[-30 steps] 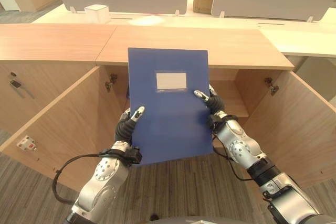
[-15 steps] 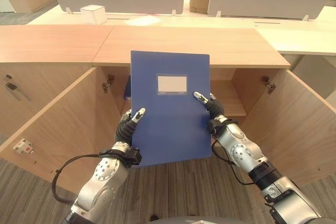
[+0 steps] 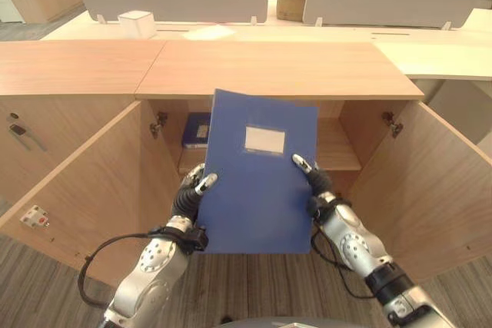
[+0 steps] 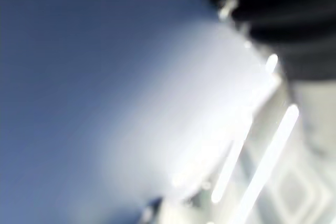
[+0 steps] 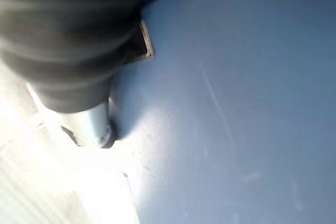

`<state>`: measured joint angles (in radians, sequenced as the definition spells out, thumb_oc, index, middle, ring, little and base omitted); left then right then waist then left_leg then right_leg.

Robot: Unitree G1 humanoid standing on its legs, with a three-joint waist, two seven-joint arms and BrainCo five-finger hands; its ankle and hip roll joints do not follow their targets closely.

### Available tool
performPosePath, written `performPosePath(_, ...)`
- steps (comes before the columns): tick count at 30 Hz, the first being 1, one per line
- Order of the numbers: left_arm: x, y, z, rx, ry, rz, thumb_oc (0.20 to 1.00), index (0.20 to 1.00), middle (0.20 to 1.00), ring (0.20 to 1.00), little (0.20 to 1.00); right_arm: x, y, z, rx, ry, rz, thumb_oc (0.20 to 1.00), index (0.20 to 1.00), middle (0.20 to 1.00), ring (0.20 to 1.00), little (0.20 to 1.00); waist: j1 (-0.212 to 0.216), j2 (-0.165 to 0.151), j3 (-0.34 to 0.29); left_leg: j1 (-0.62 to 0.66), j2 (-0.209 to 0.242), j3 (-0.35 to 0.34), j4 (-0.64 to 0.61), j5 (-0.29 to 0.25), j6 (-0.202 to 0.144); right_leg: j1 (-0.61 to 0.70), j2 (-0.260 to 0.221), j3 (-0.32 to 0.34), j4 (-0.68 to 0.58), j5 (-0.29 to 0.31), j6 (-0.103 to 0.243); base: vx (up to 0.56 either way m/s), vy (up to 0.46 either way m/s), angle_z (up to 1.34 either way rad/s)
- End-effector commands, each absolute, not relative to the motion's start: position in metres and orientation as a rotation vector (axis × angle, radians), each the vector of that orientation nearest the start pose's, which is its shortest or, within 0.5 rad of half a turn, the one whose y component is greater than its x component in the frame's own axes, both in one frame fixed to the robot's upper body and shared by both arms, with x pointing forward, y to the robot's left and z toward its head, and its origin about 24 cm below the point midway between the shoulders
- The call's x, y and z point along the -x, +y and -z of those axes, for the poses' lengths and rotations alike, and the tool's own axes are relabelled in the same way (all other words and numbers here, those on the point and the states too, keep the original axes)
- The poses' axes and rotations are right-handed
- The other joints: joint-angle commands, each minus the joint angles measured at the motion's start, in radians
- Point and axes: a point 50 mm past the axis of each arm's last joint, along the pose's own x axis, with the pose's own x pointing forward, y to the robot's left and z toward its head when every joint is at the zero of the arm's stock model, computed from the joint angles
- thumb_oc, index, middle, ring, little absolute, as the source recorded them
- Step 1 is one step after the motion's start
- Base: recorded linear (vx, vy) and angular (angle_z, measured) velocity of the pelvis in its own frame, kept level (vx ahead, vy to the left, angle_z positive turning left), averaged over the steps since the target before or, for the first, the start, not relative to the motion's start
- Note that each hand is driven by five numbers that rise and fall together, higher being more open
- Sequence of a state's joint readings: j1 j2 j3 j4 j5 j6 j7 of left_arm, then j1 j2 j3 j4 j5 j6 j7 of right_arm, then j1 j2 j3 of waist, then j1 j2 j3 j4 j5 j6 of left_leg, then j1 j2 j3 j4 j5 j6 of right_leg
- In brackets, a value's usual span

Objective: Put the empty folder in the office cabinet

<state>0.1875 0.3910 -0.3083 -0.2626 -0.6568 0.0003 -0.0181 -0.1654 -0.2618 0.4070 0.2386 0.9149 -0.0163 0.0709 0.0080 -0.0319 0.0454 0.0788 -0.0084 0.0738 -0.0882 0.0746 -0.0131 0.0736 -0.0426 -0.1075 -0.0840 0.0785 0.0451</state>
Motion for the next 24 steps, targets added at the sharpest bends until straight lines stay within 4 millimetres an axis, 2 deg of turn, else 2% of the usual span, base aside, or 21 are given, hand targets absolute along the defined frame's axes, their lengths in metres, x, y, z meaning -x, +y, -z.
performPosePath(1,-0.219,0.156,-0.080,0.240,-0.122,0.276,1.000,1.000,1.000,1.000,1.000,-0.277,-0.116,-0.021,-0.558,0.205,-0.296,0.200,0.200,0.200,0.200,0.200,0.008,-0.029,-0.009,0.033,0.025,0.015,0.001,-0.137,-0.017,0.033,-0.068,-0.015,-0.003,-0.073,0.073,0.00,0.000,0.00)
performPosePath(2,-0.207,0.185,-0.031,0.119,0.070,0.105,1.000,1.000,1.000,1.000,1.000,-0.254,-0.144,0.023,-0.541,0.363,-0.127,0.200,0.200,0.200,0.200,0.200,0.018,-0.033,0.000,0.028,0.022,0.008,0.001,-0.136,-0.017,0.031,-0.071,-0.023,-0.003,-0.073,0.075,-0.01,-0.001,0.05)
performPosePath(3,-0.207,0.185,-0.031,0.119,0.070,0.105,1.000,1.000,1.000,1.000,1.000,-0.254,-0.144,0.023,-0.541,0.363,-0.127,0.200,0.200,0.200,0.200,0.200,0.018,-0.033,0.000,0.028,0.022,0.008,0.001,-0.136,-0.017,0.032,-0.071,-0.024,-0.003,-0.074,0.075,-0.01,-0.006,0.11)
performPosePath(7,-0.184,0.218,0.036,-0.083,0.384,-0.038,1.000,1.000,1.000,1.000,1.000,-0.238,-0.160,0.050,-0.554,0.474,-0.005,0.200,0.200,0.200,0.200,0.200,0.023,-0.031,0.007,0.022,0.022,0.006,0.001,-0.132,-0.017,0.030,-0.072,-0.031,-0.003,-0.073,0.076,-0.01,-0.003,0.09)
performPosePath(9,-0.159,0.236,0.077,-0.249,0.617,-0.074,1.000,1.000,1.000,1.000,1.000,-0.234,-0.160,0.058,-0.585,0.503,0.038,0.200,0.200,0.200,0.200,0.200,0.022,-0.028,0.007,0.021,0.022,0.004,0.001,-0.130,-0.016,0.027,-0.070,-0.032,-0.003,-0.073,0.077,-0.01,0.002,0.05)
performPosePath(10,-0.160,0.236,0.077,-0.250,0.616,-0.074,1.000,1.000,1.000,1.000,1.000,-0.235,-0.160,0.058,-0.585,0.503,0.038,0.200,0.200,0.200,0.200,0.200,0.022,-0.027,0.007,0.022,0.022,0.003,0.001,-0.130,-0.016,0.027,-0.070,-0.032,-0.003,-0.073,0.077,-0.01,0.004,0.04)
performPosePath(12,-0.141,0.245,0.101,-0.362,0.762,-0.089,1.000,1.000,1.000,1.000,1.000,-0.235,-0.158,0.061,-0.607,0.512,0.053,0.200,0.200,0.200,0.200,0.200,0.020,-0.024,0.007,0.021,0.022,0.005,0.001,-0.129,-0.015,0.024,-0.069,-0.030,-0.003,-0.072,0.077,0.00,0.000,0.00)
performPosePath(14,-0.118,0.249,0.123,-0.443,0.915,-0.095,1.000,1.000,1.000,1.000,1.000,-0.238,-0.157,0.062,-0.626,0.513,0.069,0.200,0.200,0.200,0.200,0.200,0.018,-0.020,0.007,0.020,0.023,0.009,0.001,-0.128,-0.015,0.021,-0.067,-0.025,-0.003,-0.071,0.076,0.00,0.000,0.00)
performPosePath(15,-0.098,0.249,0.139,-0.490,1.035,-0.083,1.000,1.000,1.000,1.000,1.000,-0.241,-0.154,0.061,-0.645,0.510,0.070,0.200,0.200,0.200,0.200,0.200,0.015,-0.017,0.007,0.022,0.024,0.013,0.001,-0.127,-0.015,0.019,-0.066,-0.020,-0.003,-0.070,0.075,0.00,0.000,0.00)
performPosePath(16,-0.098,0.249,0.139,-0.490,1.034,-0.083,1.000,1.000,1.000,1.000,1.000,-0.241,-0.154,0.061,-0.645,0.510,0.070,0.200,0.200,0.200,0.200,0.200,0.015,-0.017,0.008,0.022,0.024,0.013,0.001,-0.128,-0.015,0.019,-0.065,-0.020,-0.003,-0.070,0.075,-0.02,0.012,-0.03)
performPosePath(20,-0.059,0.247,0.158,-0.532,1.237,-0.054,1.000,1.000,1.000,1.000,1.000,-0.246,-0.149,0.059,-0.667,0.505,0.060,0.200,0.200,0.200,0.200,0.200,0.008,-0.012,0.008,0.024,0.024,0.022,0.001,-0.129,-0.016,0.018,-0.062,-0.012,-0.003,-0.069,0.074,-0.01,0.011,-0.04)
performPosePath(24,-0.035,0.245,0.166,-0.539,1.366,-0.056,1.000,1.000,1.000,1.000,1.000,-0.248,-0.143,0.058,-0.676,0.503,0.039,0.200,0.200,0.200,0.200,0.200,0.003,-0.010,0.006,0.027,0.024,0.027,0.001,-0.130,-0.017,0.017,-0.063,-0.007,-0.003,-0.069,0.073,-0.01,0.013,-0.07)
